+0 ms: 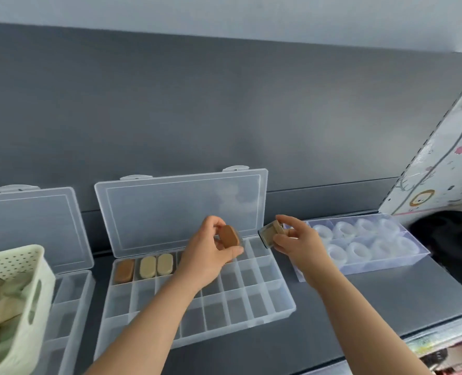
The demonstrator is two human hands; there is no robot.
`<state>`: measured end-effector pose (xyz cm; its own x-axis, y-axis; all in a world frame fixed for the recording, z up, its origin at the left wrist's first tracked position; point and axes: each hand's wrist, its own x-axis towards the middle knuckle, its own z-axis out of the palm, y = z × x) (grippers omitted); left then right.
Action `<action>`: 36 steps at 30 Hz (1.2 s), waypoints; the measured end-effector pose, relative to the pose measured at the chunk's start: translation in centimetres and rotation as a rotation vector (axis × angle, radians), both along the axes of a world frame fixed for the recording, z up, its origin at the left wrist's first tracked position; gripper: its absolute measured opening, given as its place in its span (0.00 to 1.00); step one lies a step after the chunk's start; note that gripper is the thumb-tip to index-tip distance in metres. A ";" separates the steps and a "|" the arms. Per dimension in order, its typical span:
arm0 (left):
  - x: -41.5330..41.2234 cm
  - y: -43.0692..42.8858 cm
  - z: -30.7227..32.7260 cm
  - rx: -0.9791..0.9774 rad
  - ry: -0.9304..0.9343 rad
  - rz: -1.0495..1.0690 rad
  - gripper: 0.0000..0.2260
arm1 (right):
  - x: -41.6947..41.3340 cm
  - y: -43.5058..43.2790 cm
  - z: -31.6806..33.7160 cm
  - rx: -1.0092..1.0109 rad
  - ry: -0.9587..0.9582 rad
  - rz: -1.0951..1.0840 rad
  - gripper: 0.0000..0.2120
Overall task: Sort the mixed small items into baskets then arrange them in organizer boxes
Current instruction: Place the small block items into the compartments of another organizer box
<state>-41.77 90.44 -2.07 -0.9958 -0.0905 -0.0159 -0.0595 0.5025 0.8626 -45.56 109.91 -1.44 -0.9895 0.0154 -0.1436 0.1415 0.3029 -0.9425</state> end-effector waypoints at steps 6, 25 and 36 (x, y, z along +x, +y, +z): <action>-3.2 3.2 -3.2 -0.352 0.012 0.035 0.22 | -2.1 2.4 -1.1 0.037 -0.023 0.044 0.11; -3.7 3.1 -5.0 -0.603 -0.034 0.022 0.22 | -5.1 1.0 -4.1 0.555 0.136 0.436 0.22; -3.6 2.4 -4.1 -0.604 -0.025 0.010 0.22 | -5.2 0.2 -3.7 0.728 0.140 0.558 0.23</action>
